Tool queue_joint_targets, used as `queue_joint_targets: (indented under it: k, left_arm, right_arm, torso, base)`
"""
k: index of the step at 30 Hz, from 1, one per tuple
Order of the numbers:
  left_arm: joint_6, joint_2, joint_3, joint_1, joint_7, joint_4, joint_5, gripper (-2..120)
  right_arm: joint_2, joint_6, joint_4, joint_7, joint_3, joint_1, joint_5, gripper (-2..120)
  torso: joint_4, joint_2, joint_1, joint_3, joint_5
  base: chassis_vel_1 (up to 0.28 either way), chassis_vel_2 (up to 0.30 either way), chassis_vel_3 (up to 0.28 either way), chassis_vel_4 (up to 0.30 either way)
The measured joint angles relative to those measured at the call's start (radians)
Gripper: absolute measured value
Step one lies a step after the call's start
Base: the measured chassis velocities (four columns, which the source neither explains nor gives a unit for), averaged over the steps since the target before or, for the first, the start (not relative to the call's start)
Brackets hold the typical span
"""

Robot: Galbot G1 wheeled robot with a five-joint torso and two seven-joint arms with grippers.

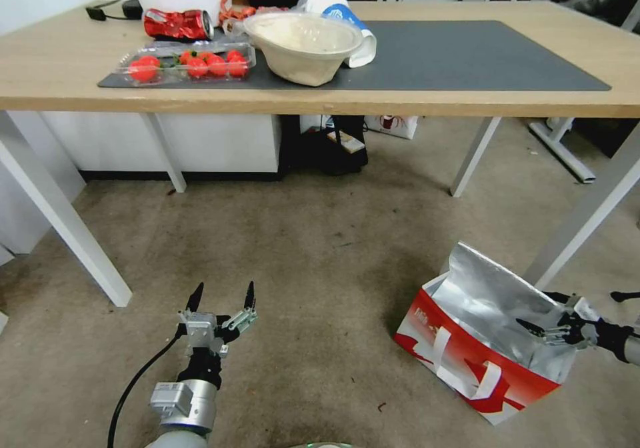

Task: Pick up the food delivery bag from the floor and place it on the table.

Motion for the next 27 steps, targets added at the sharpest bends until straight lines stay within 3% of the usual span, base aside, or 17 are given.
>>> queue_joint_targets:
  k: [2,4,18,22,27]
  left_arm:
    - [0.000,0.000,0.000,0.000,0.000,0.000,0.000,100]
    - [-0.001,0.002,-0.001,0.001,-0.001,-0.001,-0.002,100]
    - [-0.005,0.006,-0.003,-0.001,-0.005,-0.004,-0.010,100]
    - [-0.006,0.005,-0.001,-0.001,-0.011,-0.006,-0.016,100]
    - [-0.006,0.004,-0.001,-0.001,-0.013,-0.007,-0.016,100]
  right_arm:
    - [0.000,0.000,0.000,0.000,0.000,0.000,0.000,86]
    - [0.002,-0.002,-0.009,-0.005,0.000,0.003,0.003,74]
    - [0.001,-0.001,0.002,0.003,0.003,-0.013,0.022,30]
    - [-0.006,0.017,0.017,0.032,0.006,-0.024,0.045,7]
    - [-0.007,0.032,0.018,0.040,0.009,-0.028,0.046,0]
  torso:
    - [0.0000,0.000,0.000,0.000,0.0000]
    - [0.0000,0.000,0.000,0.000,0.0000]
    - [0.0000,0.000,0.000,0.000,0.0000]
    - [0.0001,0.000,0.000,0.000,0.0000]
    - [0.0001,0.000,0.000,0.000,0.0000]
  base:
    - [0.000,0.000,0.000,0.000]
    - [0.000,0.000,0.000,0.000]
    - [0.000,0.000,0.000,0.000]
    - [0.000,0.000,0.000,0.000]
    - [0.000,0.000,0.000,0.000]
